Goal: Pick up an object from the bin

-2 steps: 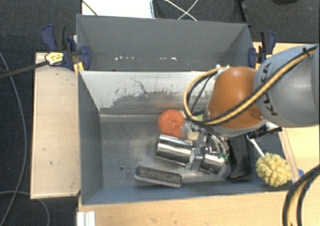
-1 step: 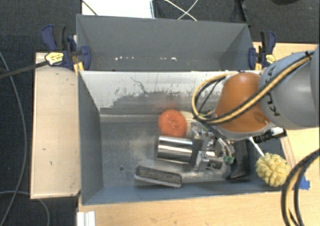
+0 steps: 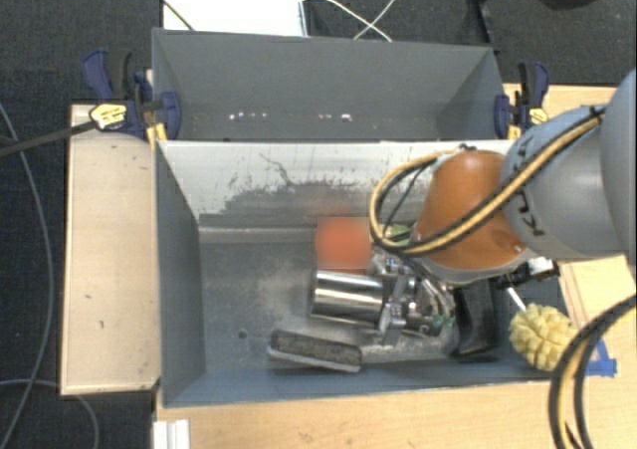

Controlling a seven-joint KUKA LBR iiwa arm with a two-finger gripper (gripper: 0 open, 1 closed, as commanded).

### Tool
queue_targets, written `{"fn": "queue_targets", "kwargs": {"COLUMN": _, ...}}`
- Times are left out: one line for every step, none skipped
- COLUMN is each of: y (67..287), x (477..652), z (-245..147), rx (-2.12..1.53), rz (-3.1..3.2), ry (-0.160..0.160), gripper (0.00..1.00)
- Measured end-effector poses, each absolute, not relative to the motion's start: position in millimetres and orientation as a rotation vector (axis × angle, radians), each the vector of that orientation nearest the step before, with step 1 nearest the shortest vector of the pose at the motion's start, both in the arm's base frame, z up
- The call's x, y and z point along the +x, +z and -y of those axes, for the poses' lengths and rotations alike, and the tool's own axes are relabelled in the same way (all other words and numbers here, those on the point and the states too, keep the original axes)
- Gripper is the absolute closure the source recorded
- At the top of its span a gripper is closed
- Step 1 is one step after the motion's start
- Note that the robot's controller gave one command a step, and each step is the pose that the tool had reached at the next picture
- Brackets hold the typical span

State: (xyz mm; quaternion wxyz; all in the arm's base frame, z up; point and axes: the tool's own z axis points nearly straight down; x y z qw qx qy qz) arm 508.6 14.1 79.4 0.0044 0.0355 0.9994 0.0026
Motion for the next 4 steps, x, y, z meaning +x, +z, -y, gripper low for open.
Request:
{"fn": "queue_targets", "kwargs": {"y": 76, "x": 515.7, "z": -16, "rx": 0.102, "rz": -3.13, "ry": 0.014, "gripper": 0.0}}
{"fn": "queue_targets", "kwargs": {"y": 128, "x": 520.1, "z": 4, "rx": -0.088, "rz": -3.128, "ry": 0.011, "gripper": 0.0}}
{"fn": "queue_targets", "kwargs": {"y": 68, "x": 511.6, "z": -6, "rx": 0.117, "rz": -3.14, "ry": 0.012, "gripper": 0.0}}
{"fn": "queue_targets", "kwargs": {"y": 95, "x": 508.8, "z": 64, "rx": -0.056, "rz": -3.122, "ry": 0.006, "gripper": 0.0}}
